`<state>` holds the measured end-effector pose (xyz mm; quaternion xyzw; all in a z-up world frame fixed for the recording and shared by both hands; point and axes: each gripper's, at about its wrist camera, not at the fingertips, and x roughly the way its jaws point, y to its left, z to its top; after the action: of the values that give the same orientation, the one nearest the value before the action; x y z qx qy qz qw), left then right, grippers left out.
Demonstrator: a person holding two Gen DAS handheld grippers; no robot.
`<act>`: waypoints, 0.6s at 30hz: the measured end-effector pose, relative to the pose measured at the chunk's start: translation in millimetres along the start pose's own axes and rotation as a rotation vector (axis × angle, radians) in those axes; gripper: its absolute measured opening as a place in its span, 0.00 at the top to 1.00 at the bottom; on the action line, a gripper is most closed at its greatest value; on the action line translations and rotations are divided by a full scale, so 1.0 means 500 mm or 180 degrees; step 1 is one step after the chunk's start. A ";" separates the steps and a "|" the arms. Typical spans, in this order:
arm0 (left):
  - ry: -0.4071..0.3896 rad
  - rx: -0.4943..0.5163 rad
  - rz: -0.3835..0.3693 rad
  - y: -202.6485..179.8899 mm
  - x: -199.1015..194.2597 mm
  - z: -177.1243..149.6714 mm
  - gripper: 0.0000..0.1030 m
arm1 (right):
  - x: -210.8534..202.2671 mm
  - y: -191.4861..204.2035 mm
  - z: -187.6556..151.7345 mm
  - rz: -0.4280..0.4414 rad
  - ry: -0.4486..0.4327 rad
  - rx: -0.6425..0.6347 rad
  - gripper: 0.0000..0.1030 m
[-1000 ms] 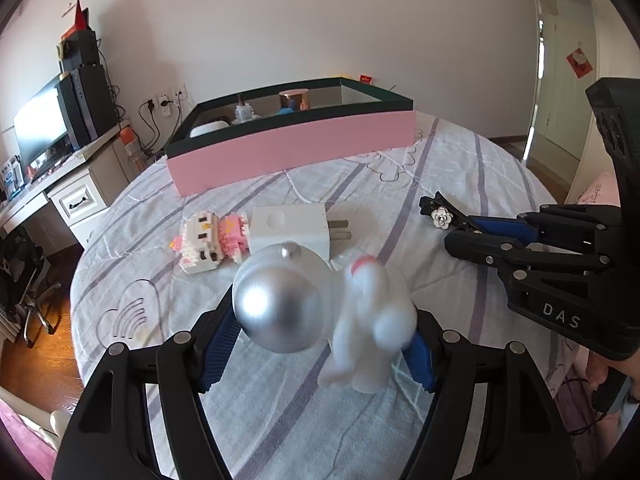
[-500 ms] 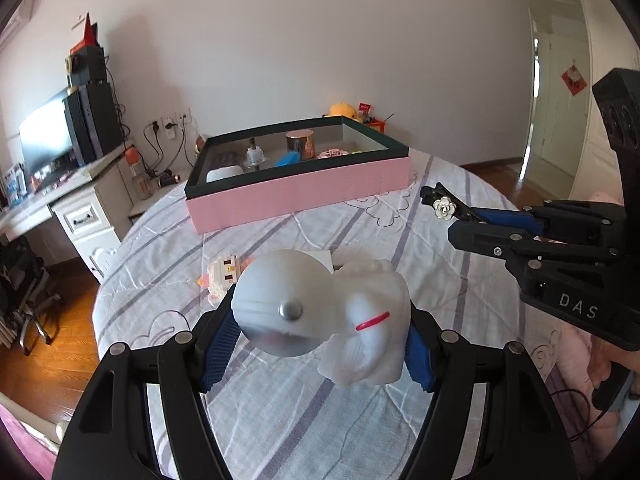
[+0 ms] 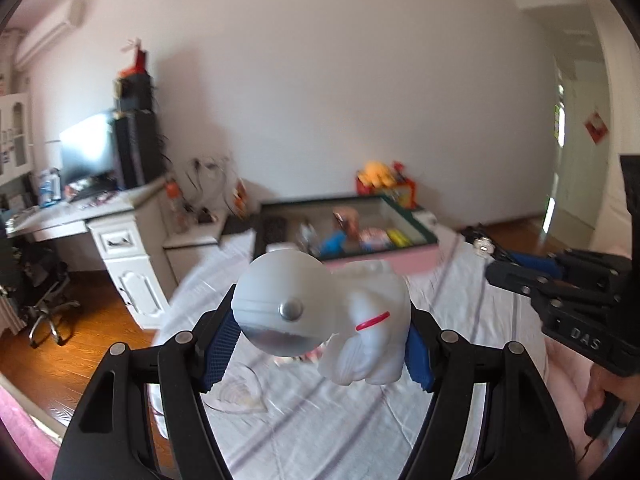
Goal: Organize rigid objects
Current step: 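Lift the hair clip and white figurine and carry both over the pink box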
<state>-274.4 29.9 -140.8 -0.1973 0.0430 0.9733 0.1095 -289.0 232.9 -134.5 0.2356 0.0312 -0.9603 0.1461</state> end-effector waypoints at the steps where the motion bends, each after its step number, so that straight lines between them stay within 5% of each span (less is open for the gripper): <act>1: -0.0064 -0.0025 0.0048 0.005 -0.012 0.011 0.31 | -0.012 0.003 0.014 0.0002 -0.0063 -0.0023 0.81; 7: -0.0435 -0.0025 0.0268 0.016 -0.078 0.072 0.31 | -0.075 0.025 0.077 0.0003 -0.0387 -0.0172 0.81; 18: -0.0592 0.0131 0.0350 0.015 -0.052 0.144 0.31 | -0.079 0.025 0.146 -0.0026 -0.0586 -0.0307 0.81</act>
<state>-279.8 26.9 -64.4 -0.1012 0.0635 0.9908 0.0635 -284.2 221.9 -51.2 0.1389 0.0648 -0.9758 0.1557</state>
